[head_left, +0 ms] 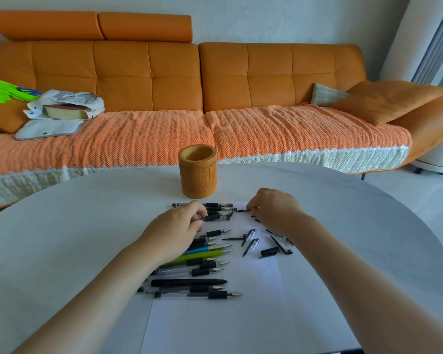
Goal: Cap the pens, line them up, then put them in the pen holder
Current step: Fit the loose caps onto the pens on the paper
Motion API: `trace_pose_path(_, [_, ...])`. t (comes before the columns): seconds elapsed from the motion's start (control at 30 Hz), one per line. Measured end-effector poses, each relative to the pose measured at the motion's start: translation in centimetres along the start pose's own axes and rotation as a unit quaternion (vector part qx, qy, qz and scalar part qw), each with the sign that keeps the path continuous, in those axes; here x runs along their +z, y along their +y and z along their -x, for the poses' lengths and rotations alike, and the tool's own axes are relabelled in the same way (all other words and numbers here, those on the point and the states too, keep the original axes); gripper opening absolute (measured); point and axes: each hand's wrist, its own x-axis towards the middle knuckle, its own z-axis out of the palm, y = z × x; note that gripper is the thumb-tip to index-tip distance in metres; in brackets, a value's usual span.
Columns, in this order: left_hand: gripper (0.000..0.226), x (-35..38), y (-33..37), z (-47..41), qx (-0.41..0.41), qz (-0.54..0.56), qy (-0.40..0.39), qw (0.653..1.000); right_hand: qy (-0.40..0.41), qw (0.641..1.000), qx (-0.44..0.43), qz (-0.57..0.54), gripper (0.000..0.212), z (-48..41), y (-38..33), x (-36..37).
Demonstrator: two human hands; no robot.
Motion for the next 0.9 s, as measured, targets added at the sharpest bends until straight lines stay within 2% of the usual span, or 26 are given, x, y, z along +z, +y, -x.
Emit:
trace_pose_path(0.17, [0.014,-0.2,-0.1,0.0,-0.009,0.017,0.001,1.0,0.008,0.999,0.004,-0.031,0.019,0.2,-0.7,-0.4])
trace_pose_path(0.3, [0.015,-0.6,-0.3,-0.1,-0.02,0.087,0.009,0.996,0.046,0.994,0.01,-0.096,0.017,0.9,-1.2,-1.2])
trace_pose_path(0.47, [0.014,-1.2,-0.6,-0.1,-0.029,0.133,0.037,0.99,0.048,0.949,-0.004,-0.312,0.009,1.9,-2.2,-1.4])
trace_pose_path(0.6, [0.013,-1.5,-0.4,0.1,-0.034,0.144,0.04,0.988,0.053,0.922,-0.007,-0.383,0.012,2.3,-2.8,-1.4])
trace_pose_path(0.73, [0.012,-1.6,-0.3,0.2,-0.033,0.144,0.037,0.988,0.058,0.915,-0.009,-0.4,0.012,2.5,-3.3,-1.7])
trace_pose_path(0.9, [0.013,-1.9,-0.1,0.3,-0.032,0.144,0.037,0.988,0.051,0.924,-0.016,-0.38,0.011,2.7,-3.9,-1.7])
